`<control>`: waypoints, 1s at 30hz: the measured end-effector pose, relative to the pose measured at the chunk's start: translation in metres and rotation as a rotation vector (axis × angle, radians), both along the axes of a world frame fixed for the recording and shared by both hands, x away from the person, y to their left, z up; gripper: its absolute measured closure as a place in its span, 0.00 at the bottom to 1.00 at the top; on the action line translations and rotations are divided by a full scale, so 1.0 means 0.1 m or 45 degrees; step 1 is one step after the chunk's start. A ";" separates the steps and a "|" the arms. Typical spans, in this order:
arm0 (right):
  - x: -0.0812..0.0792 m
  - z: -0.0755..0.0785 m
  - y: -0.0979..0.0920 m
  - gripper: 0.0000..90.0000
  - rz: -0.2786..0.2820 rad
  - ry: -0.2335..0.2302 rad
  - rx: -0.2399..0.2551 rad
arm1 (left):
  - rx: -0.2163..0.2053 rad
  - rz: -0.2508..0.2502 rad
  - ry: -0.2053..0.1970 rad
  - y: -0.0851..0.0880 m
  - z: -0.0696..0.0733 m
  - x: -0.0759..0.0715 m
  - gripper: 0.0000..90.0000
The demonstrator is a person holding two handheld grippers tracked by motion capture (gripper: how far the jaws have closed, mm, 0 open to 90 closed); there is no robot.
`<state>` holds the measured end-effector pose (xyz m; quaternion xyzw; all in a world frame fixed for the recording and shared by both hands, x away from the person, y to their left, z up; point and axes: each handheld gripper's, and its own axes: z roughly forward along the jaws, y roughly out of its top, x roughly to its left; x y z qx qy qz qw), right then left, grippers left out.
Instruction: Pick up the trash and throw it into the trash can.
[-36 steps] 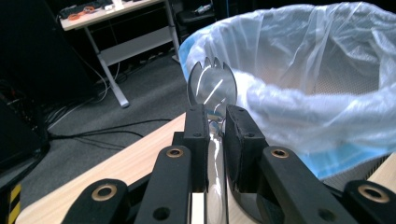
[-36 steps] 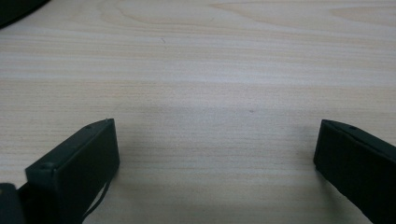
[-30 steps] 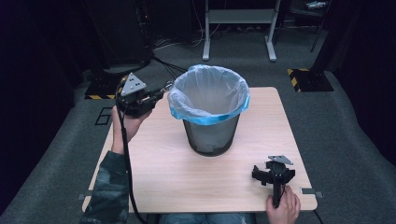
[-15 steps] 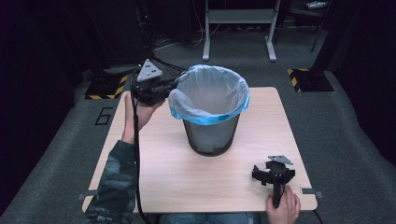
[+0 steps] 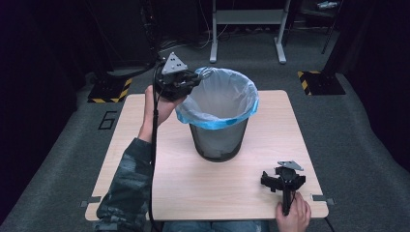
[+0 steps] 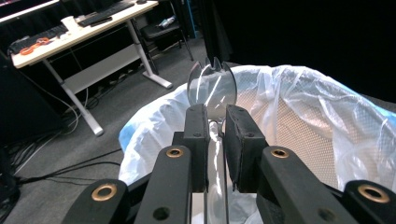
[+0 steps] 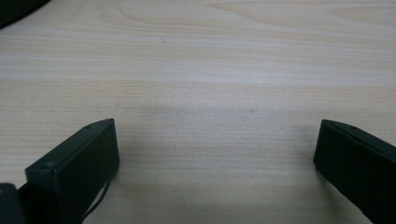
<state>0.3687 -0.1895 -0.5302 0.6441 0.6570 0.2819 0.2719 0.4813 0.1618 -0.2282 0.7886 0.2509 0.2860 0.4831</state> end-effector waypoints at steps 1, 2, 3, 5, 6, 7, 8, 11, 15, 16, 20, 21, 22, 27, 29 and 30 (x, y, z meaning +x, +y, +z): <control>0.00 0.00 0.00 0.00 0.000 0.000 0.000 | -0.004 -0.006 0.005 -0.02 0.00 0.01 0.88; 0.00 0.00 0.00 0.00 0.000 0.000 0.000 | -0.008 -0.012 0.011 -0.03 0.00 0.03 0.88; 0.00 0.00 0.00 0.00 0.000 0.000 0.000 | -0.010 -0.019 0.018 -0.05 0.00 0.05 0.88; 0.00 0.00 0.00 0.00 0.000 0.000 0.000 | -0.023 -0.022 0.031 -0.08 -0.01 0.08 0.88; 0.00 0.00 0.00 0.00 0.000 0.000 0.000 | -0.023 -0.024 0.038 -0.09 -0.02 0.10 0.88; 0.00 0.00 0.00 0.00 0.001 0.000 -0.001 | -0.025 -0.026 0.044 -0.11 -0.02 0.11 0.88; 0.00 0.00 0.00 0.00 0.005 0.002 -0.006 | -0.021 -0.029 0.050 -0.13 -0.03 0.13 0.88; 0.00 0.00 0.00 0.00 0.005 0.001 -0.005 | -0.010 -0.037 0.063 -0.19 -0.05 0.18 0.88; 0.00 0.00 0.00 0.00 0.000 0.000 0.000 | 0.009 -0.056 0.076 -0.28 -0.08 0.23 0.88; 0.00 0.00 0.00 0.00 0.000 0.000 0.000 | 0.012 -0.057 0.080 -0.30 -0.09 0.25 0.88; 0.00 0.00 0.00 0.00 0.000 0.000 0.000 | 0.030 -0.068 0.098 -0.40 -0.12 0.29 0.88; 0.00 0.00 0.00 0.00 0.000 -0.001 0.000 | 0.028 -0.070 0.104 -0.42 -0.13 0.31 0.88; 0.00 0.00 0.00 0.00 0.000 0.000 0.000 | 0.040 -0.072 0.106 -0.44 -0.13 0.32 0.88; 0.00 0.00 0.00 0.00 0.000 -0.001 0.000 | 0.038 -0.074 0.144 -0.53 -0.20 0.41 0.88; 0.00 0.00 0.00 0.00 0.000 0.000 0.000 | 0.046 -0.074 0.154 -0.56 -0.22 0.44 0.88; 0.00 0.00 0.00 0.00 0.000 0.000 0.000 | 0.047 -0.072 0.159 -0.57 -0.22 0.45 0.88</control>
